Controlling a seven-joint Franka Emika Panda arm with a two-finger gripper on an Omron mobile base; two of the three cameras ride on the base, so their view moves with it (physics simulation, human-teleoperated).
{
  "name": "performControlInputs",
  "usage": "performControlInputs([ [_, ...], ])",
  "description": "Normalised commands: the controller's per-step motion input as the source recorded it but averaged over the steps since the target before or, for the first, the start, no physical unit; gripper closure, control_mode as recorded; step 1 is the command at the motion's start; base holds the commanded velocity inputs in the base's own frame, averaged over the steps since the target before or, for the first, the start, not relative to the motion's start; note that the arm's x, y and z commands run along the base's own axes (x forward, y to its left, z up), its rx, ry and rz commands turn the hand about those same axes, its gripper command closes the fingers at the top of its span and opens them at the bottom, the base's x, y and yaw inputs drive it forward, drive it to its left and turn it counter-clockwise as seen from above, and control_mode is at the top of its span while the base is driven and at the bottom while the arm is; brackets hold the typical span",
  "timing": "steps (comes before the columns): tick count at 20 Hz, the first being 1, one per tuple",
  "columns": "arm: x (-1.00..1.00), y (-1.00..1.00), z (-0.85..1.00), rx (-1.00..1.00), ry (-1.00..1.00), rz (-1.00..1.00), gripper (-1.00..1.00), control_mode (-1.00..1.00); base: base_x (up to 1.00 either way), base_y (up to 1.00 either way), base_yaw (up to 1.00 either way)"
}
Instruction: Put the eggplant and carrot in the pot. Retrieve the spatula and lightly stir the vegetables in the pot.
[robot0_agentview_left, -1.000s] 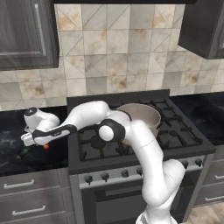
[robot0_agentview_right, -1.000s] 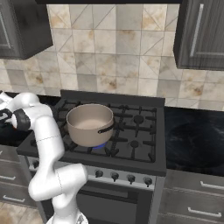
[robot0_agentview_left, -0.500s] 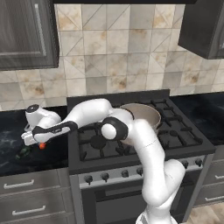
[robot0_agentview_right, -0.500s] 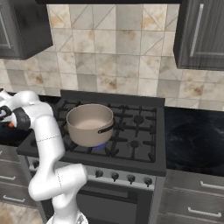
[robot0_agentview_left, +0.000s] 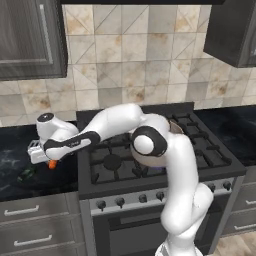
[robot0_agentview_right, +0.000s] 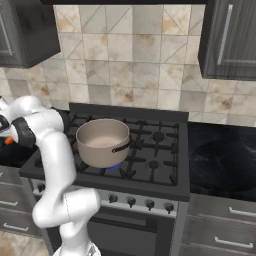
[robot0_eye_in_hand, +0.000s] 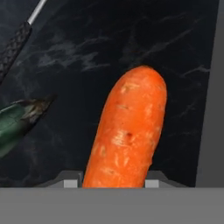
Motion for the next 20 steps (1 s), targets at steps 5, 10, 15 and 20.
performControlInputs([
  [5, -0.70, -0.60, 0.39, 0.06, 0.00, 0.00, 1.00, -1.00, 0.00, 0.00, 0.00],
  [10, -0.49, -0.65, 0.48, 0.00, 0.00, -0.02, 1.00, -1.00, 0.00, 0.00, 0.00],
  [15, -0.39, -0.56, 0.61, 0.00, 0.00, -0.04, 1.00, -1.00, 0.00, 0.00, 0.00],
  [20, -0.41, -0.48, 0.65, 0.00, 0.00, -0.06, 1.00, -1.00, 0.00, 0.00, 0.00],
])
